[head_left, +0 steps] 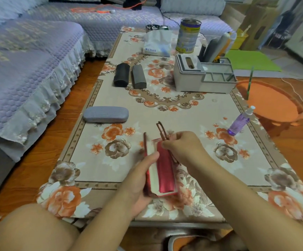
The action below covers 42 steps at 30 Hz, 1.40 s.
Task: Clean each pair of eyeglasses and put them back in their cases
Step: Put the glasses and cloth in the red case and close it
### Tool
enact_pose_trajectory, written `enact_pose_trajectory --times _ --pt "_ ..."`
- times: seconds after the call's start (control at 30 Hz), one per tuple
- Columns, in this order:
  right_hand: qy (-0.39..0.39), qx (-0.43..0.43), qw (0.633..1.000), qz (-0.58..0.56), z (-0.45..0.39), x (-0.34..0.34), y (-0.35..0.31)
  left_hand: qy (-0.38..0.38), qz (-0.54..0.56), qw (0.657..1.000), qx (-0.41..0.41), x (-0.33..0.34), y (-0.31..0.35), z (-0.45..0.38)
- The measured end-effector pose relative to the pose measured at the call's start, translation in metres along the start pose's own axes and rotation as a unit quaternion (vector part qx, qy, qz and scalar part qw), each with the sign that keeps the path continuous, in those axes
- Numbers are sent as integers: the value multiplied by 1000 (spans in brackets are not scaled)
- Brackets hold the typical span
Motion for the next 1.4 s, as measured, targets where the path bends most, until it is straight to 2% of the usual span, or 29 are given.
enact_pose_trajectory --times 0.1,0.2,0.3,0.4,0.5,0.6,0.73,0.83,1.07,1.27,1.4 --pt "94 -92 985 115 23 -9 2 69 44 996 47 -8 -4 1" --pt "105 -137 964 201 49 7 17 64 59 992 87 -4 -2 0" --pt "136 -175 949 223 54 21 27 69 49 990 110 -1 -3 0" --pt "169 -231 932 224 52 24 25 59 57 992 98 3 -4 4" --pt "145 -263 928 219 50 29 23 29 65 995 74 3 -4 8" --pt "138 -243 936 213 42 33 24 8 51 996 73 5 -3 10" --pt "194 -248 928 201 43 33 22 0 37 993 110 6 3 11" --pt "204 -242 923 221 42 35 24 -11 17 995 102 5 6 11" --pt "107 -190 944 248 42 33 27 -26 -5 998 60 -3 12 11" --pt "129 -178 956 193 38 34 26 -23 -10 998 58 4 10 12" --pt "106 -147 971 156 30 32 34 -12 25 999 18 -2 10 13"
Point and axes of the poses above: each hand's wrist, its own z-axis away from the middle knuckle, its own x-axis out of the palm, y = z × x, the point moved 5 cm from there along -z, towards the middle knuckle, and after that the axes turned 4 degrees about x, right-handed, at the moved point
